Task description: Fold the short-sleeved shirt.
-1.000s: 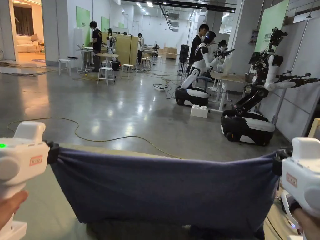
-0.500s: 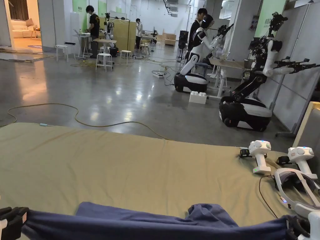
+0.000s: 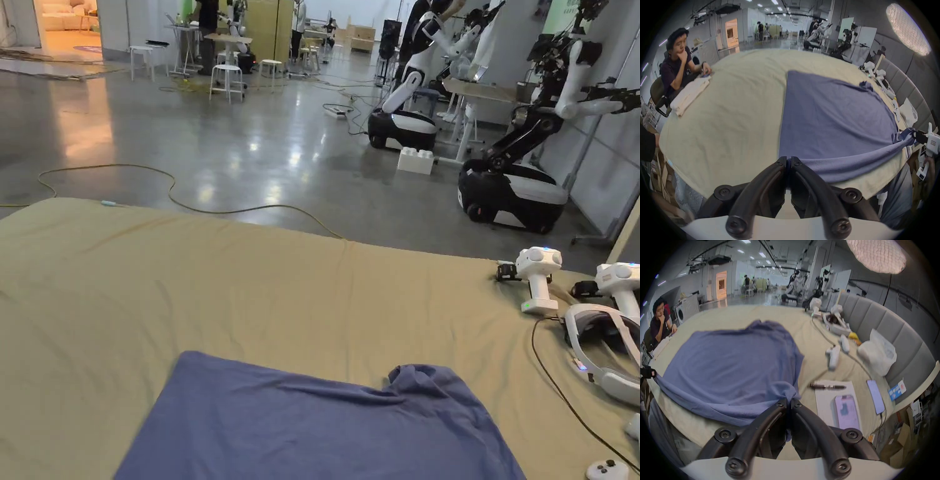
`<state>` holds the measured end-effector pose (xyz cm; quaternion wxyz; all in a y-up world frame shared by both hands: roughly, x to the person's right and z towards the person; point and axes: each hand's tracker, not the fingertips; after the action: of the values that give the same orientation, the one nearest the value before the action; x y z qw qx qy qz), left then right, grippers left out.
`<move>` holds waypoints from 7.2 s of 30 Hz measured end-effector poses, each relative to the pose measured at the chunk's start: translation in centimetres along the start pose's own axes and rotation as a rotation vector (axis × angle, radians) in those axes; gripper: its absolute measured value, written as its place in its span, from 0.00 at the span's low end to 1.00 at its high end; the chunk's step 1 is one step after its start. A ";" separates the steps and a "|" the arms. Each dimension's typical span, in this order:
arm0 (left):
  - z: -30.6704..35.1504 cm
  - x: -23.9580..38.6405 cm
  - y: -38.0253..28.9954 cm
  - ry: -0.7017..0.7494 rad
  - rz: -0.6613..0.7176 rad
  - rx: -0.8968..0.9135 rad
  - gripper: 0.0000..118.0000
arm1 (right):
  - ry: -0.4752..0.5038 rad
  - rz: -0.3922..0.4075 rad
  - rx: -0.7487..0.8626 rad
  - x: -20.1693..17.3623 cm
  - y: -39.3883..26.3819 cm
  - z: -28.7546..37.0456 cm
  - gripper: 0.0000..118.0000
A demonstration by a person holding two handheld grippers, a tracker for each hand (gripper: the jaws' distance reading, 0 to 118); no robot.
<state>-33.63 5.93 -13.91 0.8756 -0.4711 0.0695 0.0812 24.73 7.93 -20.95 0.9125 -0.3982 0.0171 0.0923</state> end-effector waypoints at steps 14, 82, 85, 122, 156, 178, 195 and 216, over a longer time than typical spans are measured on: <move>-2.4 0.6 1.6 0.018 0.038 -0.051 0.30 | -0.031 0.000 -0.069 0.2 0.2 -1.7 0.50; -3.3 4.1 0.8 0.084 -0.026 -0.231 0.11 | -0.030 -0.074 0.362 -5.9 5.6 2.3 0.00; -3.2 3.4 0.6 0.073 -0.025 -0.227 0.09 | -0.008 -0.052 0.239 -3.5 5.1 2.1 0.40; 0.2 1.2 2.1 -0.049 0.029 -0.076 0.08 | 0.141 -0.013 -0.163 1.7 -0.3 0.7 0.06; -5.2 3.4 16.3 -0.105 0.068 0.133 0.44 | 0.084 -0.021 0.191 -2.5 13.0 -5.8 0.55; 7.0 10.7 8.1 -0.003 -0.078 0.741 0.01 | 0.074 -0.073 0.760 -12.6 11.3 5.6 0.00; -4.7 1.3 12.4 -0.047 0.068 0.050 0.05 | 0.074 -0.032 0.600 -11.4 9.9 2.5 0.00; -9.2 4.8 11.1 0.097 0.015 -0.202 0.23 | 0.024 -0.039 0.447 -9.0 7.6 -0.3 0.00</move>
<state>-31.69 4.58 -28.89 0.8187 -0.5596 0.1069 0.0715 14.52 11.36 -25.71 0.9794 -0.1875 0.0401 0.0639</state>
